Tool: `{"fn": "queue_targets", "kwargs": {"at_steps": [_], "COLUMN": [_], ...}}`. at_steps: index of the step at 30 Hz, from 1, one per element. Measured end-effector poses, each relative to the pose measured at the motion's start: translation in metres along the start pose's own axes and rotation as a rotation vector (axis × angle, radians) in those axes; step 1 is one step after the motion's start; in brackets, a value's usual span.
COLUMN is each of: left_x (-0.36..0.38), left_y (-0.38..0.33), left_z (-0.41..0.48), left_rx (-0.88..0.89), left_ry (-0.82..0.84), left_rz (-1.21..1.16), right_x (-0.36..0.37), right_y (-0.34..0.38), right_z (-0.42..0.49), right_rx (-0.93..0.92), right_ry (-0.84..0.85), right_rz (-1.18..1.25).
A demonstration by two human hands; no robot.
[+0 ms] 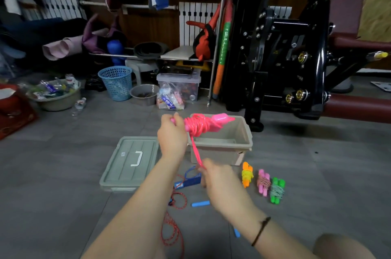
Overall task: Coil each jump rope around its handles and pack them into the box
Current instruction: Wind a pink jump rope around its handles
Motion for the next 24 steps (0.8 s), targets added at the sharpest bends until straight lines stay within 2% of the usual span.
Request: {"fn": "queue_targets", "kwargs": {"at_steps": [4, 6, 7, 9, 11, 13, 16, 18, 21, 24], "left_x": [0.014, 0.022, 0.024, 0.023, 0.019, 0.015, 0.013, 0.012, 0.01, 0.018], "left_y": [-0.03, -0.036, -0.04, -0.053, -0.063, -0.071, -0.075, -0.071, -0.066, -0.063], "left_z": [-0.023, -0.034, -0.04, -0.053, -0.065, -0.072, -0.077, -0.072, -0.063, -0.055], "left_rx": [0.407, 0.548, 0.605, 0.676, 0.681, 0.698, 0.779, 0.795, 0.786, 0.702], "left_ry": [0.179, 0.324, 0.386, 0.472, 0.523, 0.52, 0.493, 0.488, 0.45, 0.469], "left_rz": [0.336, 0.381, 0.361, 0.267, 0.104, -0.027, -0.034, -0.025, 0.023, 0.009], "right_x": [-0.09, -0.13, -0.147, -0.165, -0.172, -0.156, -0.104, -0.083, -0.076, -0.082], "right_y": [0.024, 0.025, 0.022, 0.012, -0.003, -0.024, -0.04, -0.038, -0.033, -0.035], "right_z": [-0.01, -0.014, -0.013, -0.006, 0.005, 0.016, 0.022, 0.018, 0.013, 0.013], "right_rx": [-0.142, -0.235, -0.256, -0.273, -0.275, -0.233, -0.15, -0.09, -0.021, 0.043], "right_ry": [-0.156, -0.236, -0.223, -0.148, -0.15, -0.091, 0.167, 0.295, 0.27, 0.028], "right_rz": [-0.323, -0.355, -0.308, -0.135, 0.105, 0.461, 1.151, 1.464, 1.578, 1.47]}}
Point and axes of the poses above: each hand's wrist, its own z-axis towards the middle knuckle, its own x-axis out of the palm, y = z × x, the point moved 5 cm from there along z, towards the middle knuckle, and after that the axes turned 9 degrees about y, right-handed, at the moved point
